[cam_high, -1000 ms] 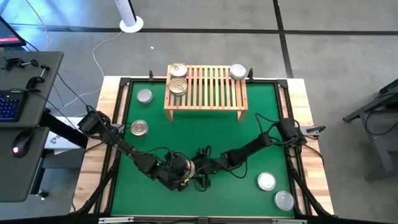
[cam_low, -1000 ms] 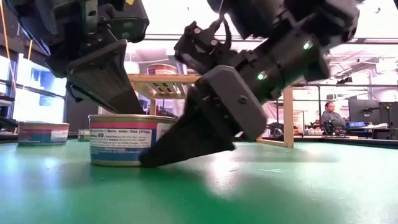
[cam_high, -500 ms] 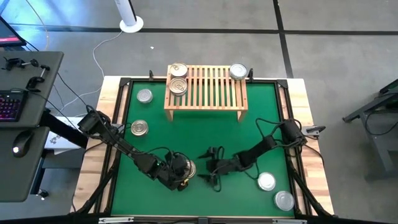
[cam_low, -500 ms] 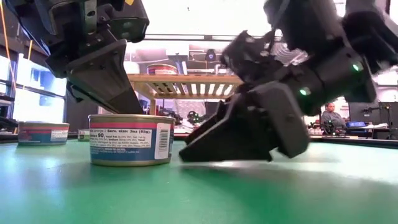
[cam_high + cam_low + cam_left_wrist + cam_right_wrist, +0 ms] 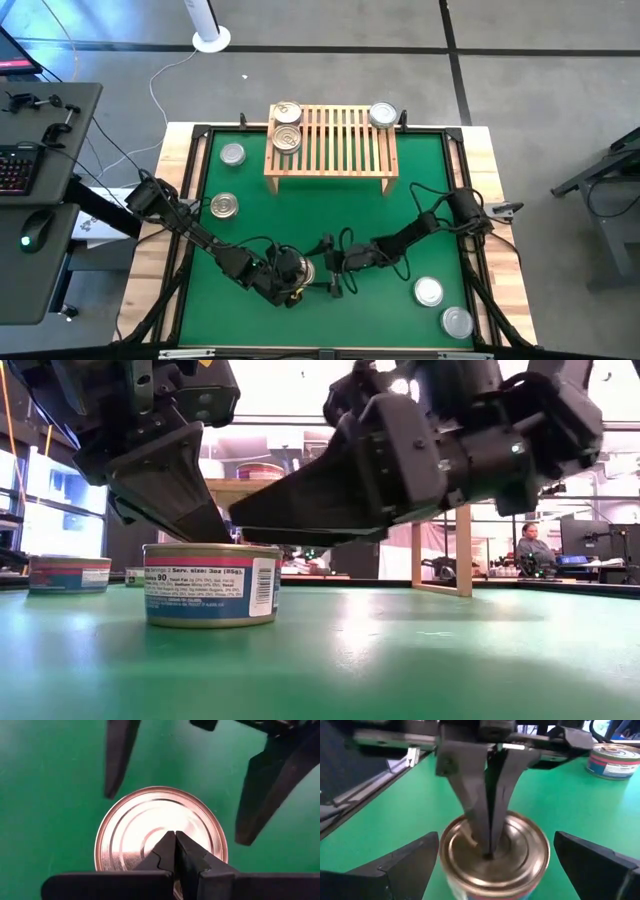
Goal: Stack canned seafood by type on shelf
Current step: Put the bottom middle blue tuna can on the shelf aligned with the other blue tuna can
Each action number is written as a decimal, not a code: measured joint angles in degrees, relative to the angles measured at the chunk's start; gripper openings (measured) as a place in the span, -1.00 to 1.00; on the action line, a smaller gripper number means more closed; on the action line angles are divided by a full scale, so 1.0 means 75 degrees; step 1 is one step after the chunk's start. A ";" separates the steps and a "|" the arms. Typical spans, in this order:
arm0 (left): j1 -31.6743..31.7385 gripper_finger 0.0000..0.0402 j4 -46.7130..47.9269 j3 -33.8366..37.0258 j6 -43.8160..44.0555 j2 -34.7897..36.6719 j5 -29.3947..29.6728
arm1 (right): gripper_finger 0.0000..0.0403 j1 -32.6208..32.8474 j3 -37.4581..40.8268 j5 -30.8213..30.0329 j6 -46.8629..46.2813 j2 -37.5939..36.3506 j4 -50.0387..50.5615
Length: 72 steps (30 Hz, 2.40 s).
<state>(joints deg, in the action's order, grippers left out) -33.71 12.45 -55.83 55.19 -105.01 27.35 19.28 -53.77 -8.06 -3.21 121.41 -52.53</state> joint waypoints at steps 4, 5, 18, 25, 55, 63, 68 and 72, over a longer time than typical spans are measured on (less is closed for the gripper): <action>0.0003 -1.00 -0.0006 0.0000 -0.0066 0.0000 0.0003 | 0.94 -0.0090 -0.0170 0.0239 -0.0023 0.0264 -0.0051; 0.0003 -1.00 -0.0003 0.0000 -0.0066 0.0000 -0.0002 | 0.94 -0.0089 -0.0192 0.0273 0.0007 0.0341 -0.0093; 0.0003 -1.00 -0.0015 0.0000 -0.0089 0.0000 0.0003 | 0.94 -0.0089 -0.0235 0.0495 0.0686 0.0366 0.0144; 0.0003 -1.00 -0.0023 0.0000 -0.0113 -0.0003 0.0011 | 0.94 -0.0124 -0.0223 0.0587 0.0848 0.0369 0.0106; 0.0090 -1.00 -0.0052 -0.0003 -0.0205 -0.0006 0.0003 | 0.94 -0.0115 0.0211 0.0177 0.0443 0.0389 -0.0095; 0.0090 -1.00 -0.0001 0.0006 -0.0264 0.0011 -0.0032 | 0.94 -0.0171 -0.0477 0.0740 0.0478 0.0998 -0.0449; 0.0064 -1.00 -0.0017 0.0006 -0.0261 0.0017 -0.0073 | 0.94 -0.0273 -0.0811 0.1079 0.0445 0.1306 -0.0493; 0.0064 -1.00 -0.0022 0.0003 -0.0258 0.0020 -0.0070 | 0.94 -0.0330 -0.1088 0.1347 0.0423 0.1577 -0.0500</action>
<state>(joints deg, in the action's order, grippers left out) -33.23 12.28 -55.81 53.25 -104.86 26.83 16.80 -61.93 2.04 -0.03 133.24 -56.28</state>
